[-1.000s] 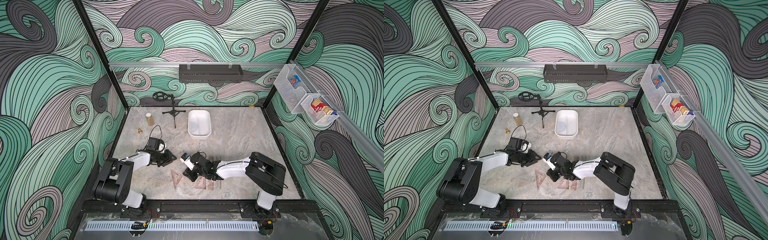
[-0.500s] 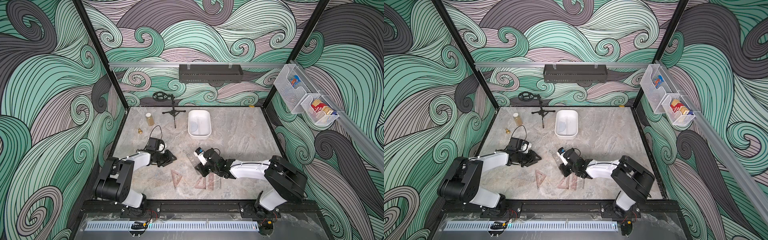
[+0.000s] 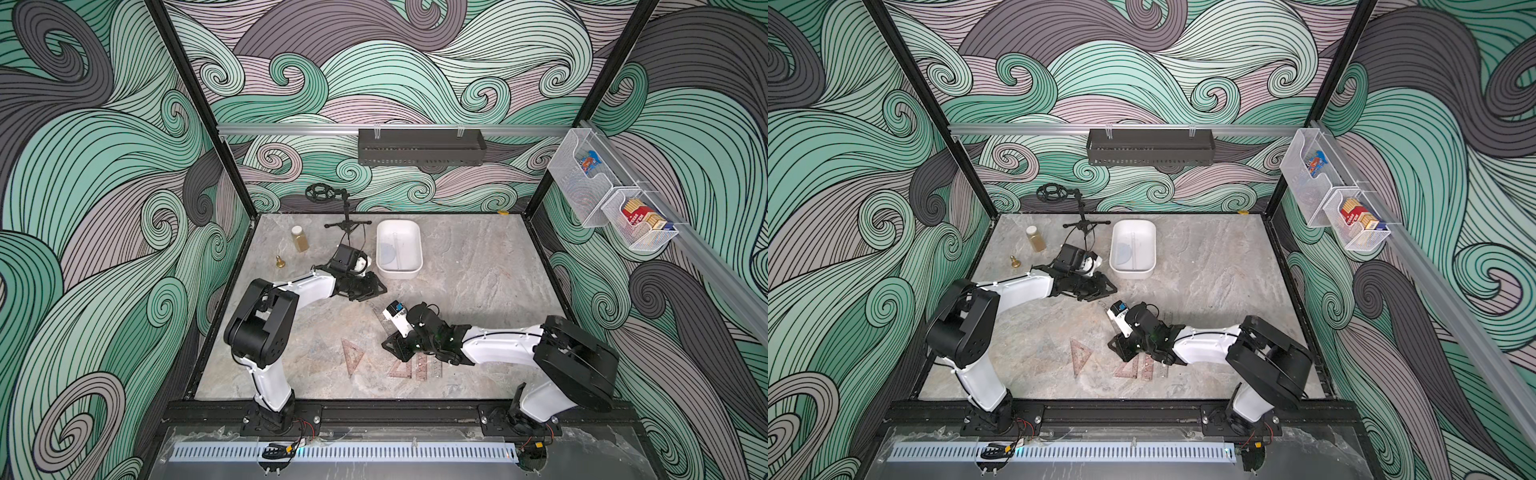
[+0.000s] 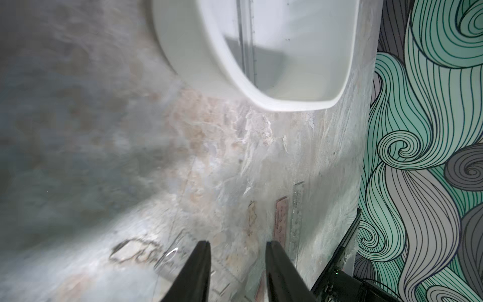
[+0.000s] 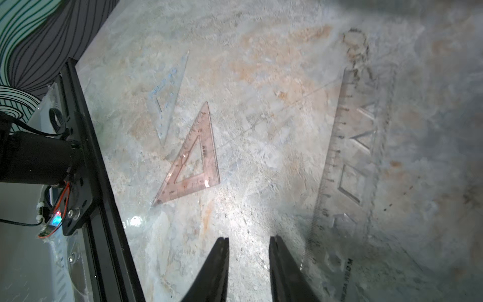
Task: Put the scattered rulers into the storage box
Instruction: Adjust the ruler at the center of the board.
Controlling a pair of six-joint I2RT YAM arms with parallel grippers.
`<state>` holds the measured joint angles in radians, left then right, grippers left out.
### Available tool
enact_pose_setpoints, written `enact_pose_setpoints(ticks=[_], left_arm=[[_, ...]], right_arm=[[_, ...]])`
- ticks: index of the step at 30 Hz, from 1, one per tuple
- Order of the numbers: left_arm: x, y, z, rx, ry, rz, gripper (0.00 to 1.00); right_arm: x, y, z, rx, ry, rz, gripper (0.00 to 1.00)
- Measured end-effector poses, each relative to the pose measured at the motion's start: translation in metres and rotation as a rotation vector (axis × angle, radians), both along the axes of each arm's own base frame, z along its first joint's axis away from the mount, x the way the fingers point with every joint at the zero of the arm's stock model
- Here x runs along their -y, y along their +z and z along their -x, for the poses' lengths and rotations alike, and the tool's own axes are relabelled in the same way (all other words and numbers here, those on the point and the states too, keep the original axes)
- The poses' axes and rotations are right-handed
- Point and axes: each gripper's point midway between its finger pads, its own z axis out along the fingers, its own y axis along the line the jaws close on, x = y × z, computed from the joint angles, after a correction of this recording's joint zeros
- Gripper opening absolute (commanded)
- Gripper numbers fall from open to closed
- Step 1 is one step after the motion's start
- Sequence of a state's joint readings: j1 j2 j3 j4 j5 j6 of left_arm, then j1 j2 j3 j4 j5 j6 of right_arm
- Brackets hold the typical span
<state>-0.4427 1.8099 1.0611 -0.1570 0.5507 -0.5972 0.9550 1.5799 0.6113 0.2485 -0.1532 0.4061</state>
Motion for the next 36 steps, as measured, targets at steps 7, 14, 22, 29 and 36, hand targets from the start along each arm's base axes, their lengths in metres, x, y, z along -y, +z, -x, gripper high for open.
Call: enact_pose_setpoints(ticks=[7, 14, 22, 29, 36], left_arm=[[0.028, -0.037, 0.027, -0.087, -0.089, -0.052, 0.38], [0.03, -0.04, 0.03, -0.088, -0.1, -0.062, 0.35], [0.011, -0.042, 0.044, -0.079, -0.084, -0.085, 0.35], [-0.017, -0.043, 0.057, -0.081, -0.042, -0.114, 0.35], [-0.032, -0.044, 0.068, -0.08, -0.017, -0.118, 0.35]], right_arm=[[0.014, -0.021, 0.004, -0.041, -0.028, 0.035, 0.29], [0.025, -0.022, -0.01, -0.039, -0.091, 0.018, 0.27], [0.04, -0.022, -0.032, -0.037, -0.171, 0.017, 0.27], [0.037, -0.022, -0.054, -0.027, -0.201, 0.019, 0.27], [0.02, -0.022, -0.077, -0.007, -0.196, 0.015, 0.27]])
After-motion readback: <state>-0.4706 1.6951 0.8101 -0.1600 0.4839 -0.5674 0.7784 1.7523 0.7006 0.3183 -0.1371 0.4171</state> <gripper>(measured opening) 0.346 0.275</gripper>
